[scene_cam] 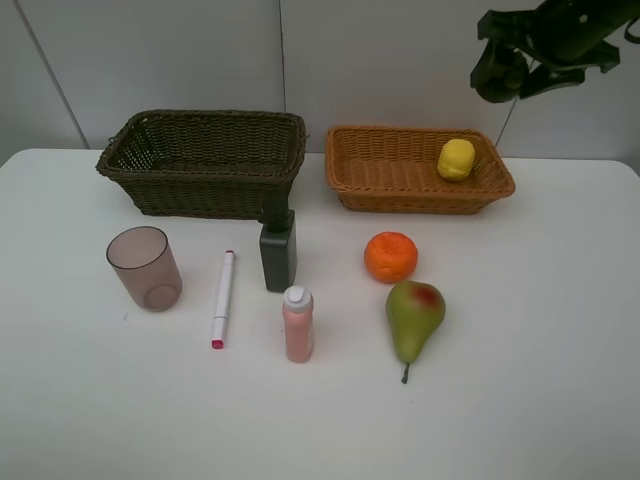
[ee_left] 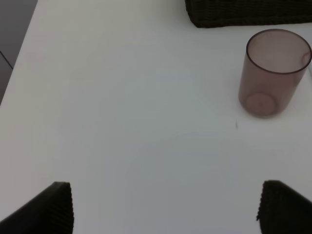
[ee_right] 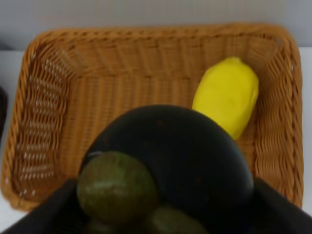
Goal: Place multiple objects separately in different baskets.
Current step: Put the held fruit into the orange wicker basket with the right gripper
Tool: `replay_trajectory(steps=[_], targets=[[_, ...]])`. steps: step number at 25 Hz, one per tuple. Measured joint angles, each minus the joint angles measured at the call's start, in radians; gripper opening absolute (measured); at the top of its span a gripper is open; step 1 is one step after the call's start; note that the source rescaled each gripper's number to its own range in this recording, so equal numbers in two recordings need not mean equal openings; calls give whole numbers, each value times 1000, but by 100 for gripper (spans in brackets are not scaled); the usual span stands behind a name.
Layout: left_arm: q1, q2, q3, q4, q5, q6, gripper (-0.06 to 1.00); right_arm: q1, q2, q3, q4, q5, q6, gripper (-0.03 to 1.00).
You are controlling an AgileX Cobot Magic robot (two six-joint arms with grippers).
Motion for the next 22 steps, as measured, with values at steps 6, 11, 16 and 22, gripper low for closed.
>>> replay_trajectory(steps=[6, 11, 16, 22], targets=[[0, 0, 0, 0, 0, 0, 100, 0, 111, -7, 49, -150, -82, 20], [0, 0, 0, 0, 0, 0, 100, 0, 204, -11, 105, -208, -112, 20], [0, 0, 0, 0, 0, 0, 100, 0, 280, -11, 124, -247, -151, 20], [0, 0, 0, 0, 0, 0, 100, 0, 331, -11, 125, -251, -158, 20]])
